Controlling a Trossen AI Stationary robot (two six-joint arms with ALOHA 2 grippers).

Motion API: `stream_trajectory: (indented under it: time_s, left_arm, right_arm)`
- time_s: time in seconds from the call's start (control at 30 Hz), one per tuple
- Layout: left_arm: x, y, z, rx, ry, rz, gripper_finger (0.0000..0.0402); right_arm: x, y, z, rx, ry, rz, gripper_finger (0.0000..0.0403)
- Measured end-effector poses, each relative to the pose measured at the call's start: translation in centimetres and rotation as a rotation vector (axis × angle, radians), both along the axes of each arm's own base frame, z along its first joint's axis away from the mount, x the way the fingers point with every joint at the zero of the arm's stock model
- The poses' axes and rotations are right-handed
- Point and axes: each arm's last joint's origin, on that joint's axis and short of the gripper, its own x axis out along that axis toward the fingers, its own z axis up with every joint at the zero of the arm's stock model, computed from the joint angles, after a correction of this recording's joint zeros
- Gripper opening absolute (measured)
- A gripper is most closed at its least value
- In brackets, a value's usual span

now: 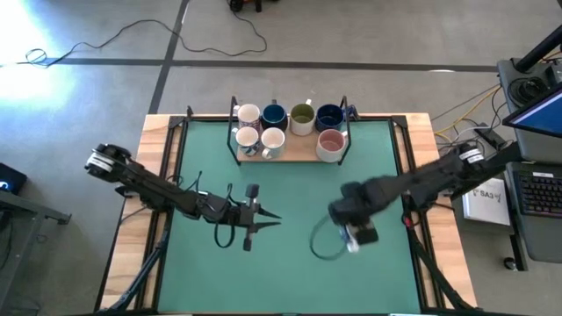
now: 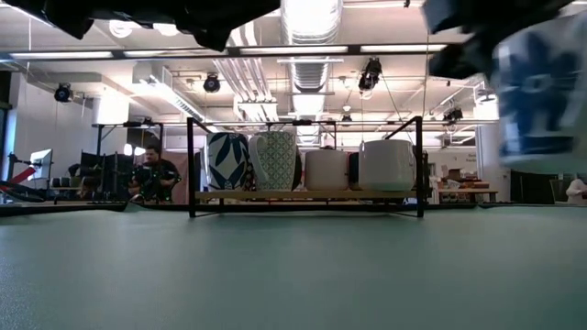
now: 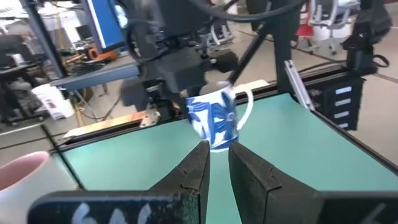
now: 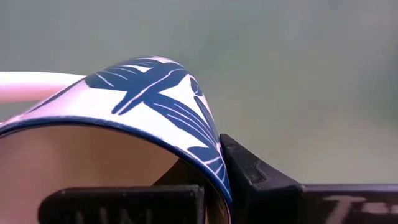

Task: Place coffee mugs
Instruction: Put the blue pattern mug on the shelf

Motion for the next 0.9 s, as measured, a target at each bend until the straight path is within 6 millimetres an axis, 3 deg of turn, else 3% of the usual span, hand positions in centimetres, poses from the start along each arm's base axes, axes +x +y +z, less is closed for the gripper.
stream_trajectory:
  time_s: [0.23,0.47,0.73,0.9]
  left_arm:
    - [-1.5,0.7,0.0,-0.009,-0.004,0.016,0.0042]
    - [-3.6,2.6,0.2,0.005,-0.029,0.119,0.0042]
    - [-7.0,6.2,-0.5,0.013,-0.050,0.269,0.0042]
    - [-8.3,6.9,-0.8,0.002,-0.067,0.297,0.0042]
  right_arm:
    - [3.2,-5.9,2.3,-0.078,-0.073,0.110,0.0014]
    - [5.9,-11.1,4.2,-0.228,-0.118,0.267,0.0013]
    - [9.4,-15.5,4.2,-0.403,-0.061,0.439,0.0013]
    - [11.3,-17.7,4.2,-0.446,-0.046,0.504,0.0013]
